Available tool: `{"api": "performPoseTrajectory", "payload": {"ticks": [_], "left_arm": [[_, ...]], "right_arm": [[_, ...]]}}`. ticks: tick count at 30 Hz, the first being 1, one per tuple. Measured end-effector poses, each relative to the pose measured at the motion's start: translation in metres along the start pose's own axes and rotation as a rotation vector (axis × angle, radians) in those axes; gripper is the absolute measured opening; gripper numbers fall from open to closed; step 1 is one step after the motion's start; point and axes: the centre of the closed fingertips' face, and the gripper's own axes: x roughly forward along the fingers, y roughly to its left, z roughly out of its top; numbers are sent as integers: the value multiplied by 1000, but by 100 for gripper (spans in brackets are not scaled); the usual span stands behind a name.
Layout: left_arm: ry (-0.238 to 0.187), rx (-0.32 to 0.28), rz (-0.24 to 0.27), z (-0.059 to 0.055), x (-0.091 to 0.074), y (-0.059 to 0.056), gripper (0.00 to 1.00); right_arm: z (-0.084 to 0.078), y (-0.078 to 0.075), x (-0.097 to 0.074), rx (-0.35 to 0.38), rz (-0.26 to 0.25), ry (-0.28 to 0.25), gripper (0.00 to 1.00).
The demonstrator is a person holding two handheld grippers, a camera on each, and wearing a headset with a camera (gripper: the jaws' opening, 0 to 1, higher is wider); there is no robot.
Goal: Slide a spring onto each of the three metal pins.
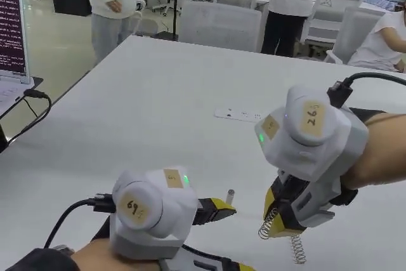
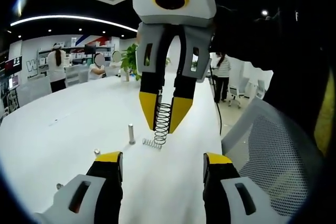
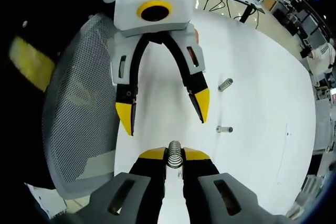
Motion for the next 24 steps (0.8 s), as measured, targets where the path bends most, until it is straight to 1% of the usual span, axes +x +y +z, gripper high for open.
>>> {"api": "performPoseTrajectory", "payload": {"ticks": [3,10,19,24], "left_arm": [[0,-1,0,0,-2,0,62],[2,23,4,0,-10,-1,64],[17,45,17,-4,-19,-1,68],[19,41,34,-8,-26,1,69]], "right_arm": [[0,-1,0,4,-1,-5,8],[-3,-4,-1,12,-6,-7,8],[-7,-6,-4,23,-16,-9,8],[-9,-7,-5,27,-22,-7,8]]}}
